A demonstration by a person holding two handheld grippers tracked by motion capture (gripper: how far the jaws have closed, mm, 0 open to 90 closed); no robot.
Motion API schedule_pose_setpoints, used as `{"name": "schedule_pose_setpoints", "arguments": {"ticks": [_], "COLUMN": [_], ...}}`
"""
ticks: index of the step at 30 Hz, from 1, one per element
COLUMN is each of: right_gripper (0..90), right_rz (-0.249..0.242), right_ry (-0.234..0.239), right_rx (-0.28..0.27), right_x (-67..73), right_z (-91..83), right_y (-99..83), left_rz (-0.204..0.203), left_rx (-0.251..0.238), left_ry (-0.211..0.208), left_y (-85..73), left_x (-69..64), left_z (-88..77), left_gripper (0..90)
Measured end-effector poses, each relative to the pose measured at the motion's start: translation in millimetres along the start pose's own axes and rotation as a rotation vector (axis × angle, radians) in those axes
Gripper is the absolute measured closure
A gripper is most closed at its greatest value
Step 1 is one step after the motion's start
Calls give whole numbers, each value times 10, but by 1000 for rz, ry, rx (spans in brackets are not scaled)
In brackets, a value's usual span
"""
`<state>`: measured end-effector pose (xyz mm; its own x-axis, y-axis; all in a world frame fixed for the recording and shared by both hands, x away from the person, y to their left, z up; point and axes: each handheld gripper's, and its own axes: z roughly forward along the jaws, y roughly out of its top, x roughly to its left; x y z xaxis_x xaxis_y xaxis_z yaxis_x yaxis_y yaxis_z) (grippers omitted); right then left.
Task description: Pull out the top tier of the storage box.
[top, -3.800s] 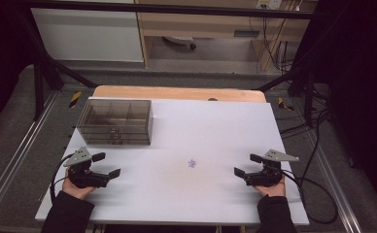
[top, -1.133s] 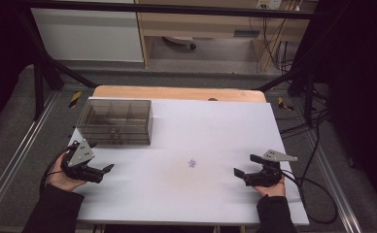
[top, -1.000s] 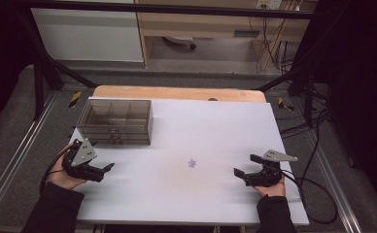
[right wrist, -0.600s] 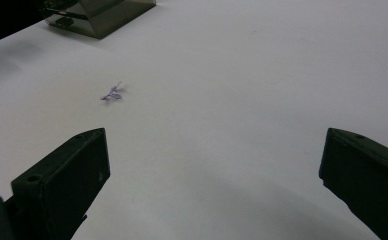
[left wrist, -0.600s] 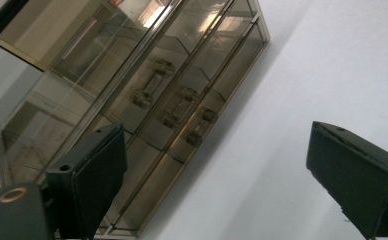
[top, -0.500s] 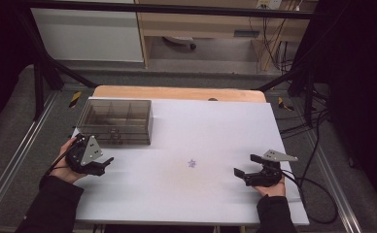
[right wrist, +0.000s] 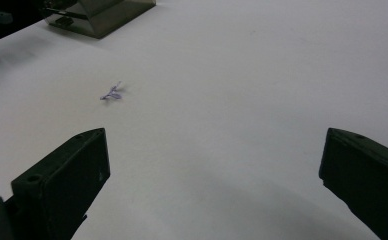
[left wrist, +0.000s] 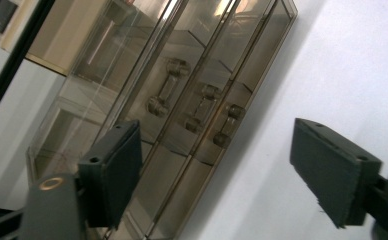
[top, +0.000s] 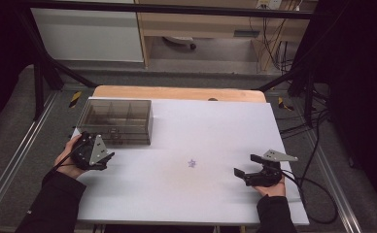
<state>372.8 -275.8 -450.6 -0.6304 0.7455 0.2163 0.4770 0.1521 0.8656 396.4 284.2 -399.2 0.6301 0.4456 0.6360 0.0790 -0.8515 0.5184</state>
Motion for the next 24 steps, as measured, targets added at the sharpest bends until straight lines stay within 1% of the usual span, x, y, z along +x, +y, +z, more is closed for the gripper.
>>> {"name": "schedule_pose_setpoints", "arguments": {"ticks": [3, 5, 6, 7, 8, 11, 12, 17, 18, 22, 23, 24], "right_gripper": [5, 5, 5, 5, 5, 5, 5, 6, 5, 5, 5, 6], "right_rz": [-2, -2, -2, -1, -1, -2, -2, -2, -2, -2, -2, 0], "right_ry": [0, 0, 0, 0, 0, -1, 0, 0, 0, 0, -1, 0], "right_rx": [1, 1, 1, 1, 1, 1, 1, 1, 1, 1, 2, 2], "right_x": [0, 0, -1, -1, -1, -2, -1, -1, -1, -2, -2, -1], "right_z": [3, 2, 1, 1, 1, 2, 3, 3, 3, 3, 2, 3], "right_y": [-1, -1, -1, -1, -1, -1, -1, -1, -1, -1, -1, -1], "left_rz": [28, 40, 40, 56, 56, 91, 116, 158, 173, 186, 205, 211], "left_rx": [7, 4, 4, 3, 3, 7, 14, 22, 19, 16, 15, 15], "left_ry": [19, 33, 33, 46, 46, 61, 71, 99, 108, 123, 139, 144], "left_y": [5, 4, 4, 6, 6, 14, 20, 14, 17, 18, 22, 23], "left_x": [4, 4, 4, 0, 0, -10, -20, -31, -28, -40, -44, -46], "left_z": [27, 39, 39, 48, 48, 61, 70, 117, 123, 134, 142, 147], "left_gripper": [254, 275, 286, 304, 318, 349, 372, 416, 428, 461, 483, 492]}}
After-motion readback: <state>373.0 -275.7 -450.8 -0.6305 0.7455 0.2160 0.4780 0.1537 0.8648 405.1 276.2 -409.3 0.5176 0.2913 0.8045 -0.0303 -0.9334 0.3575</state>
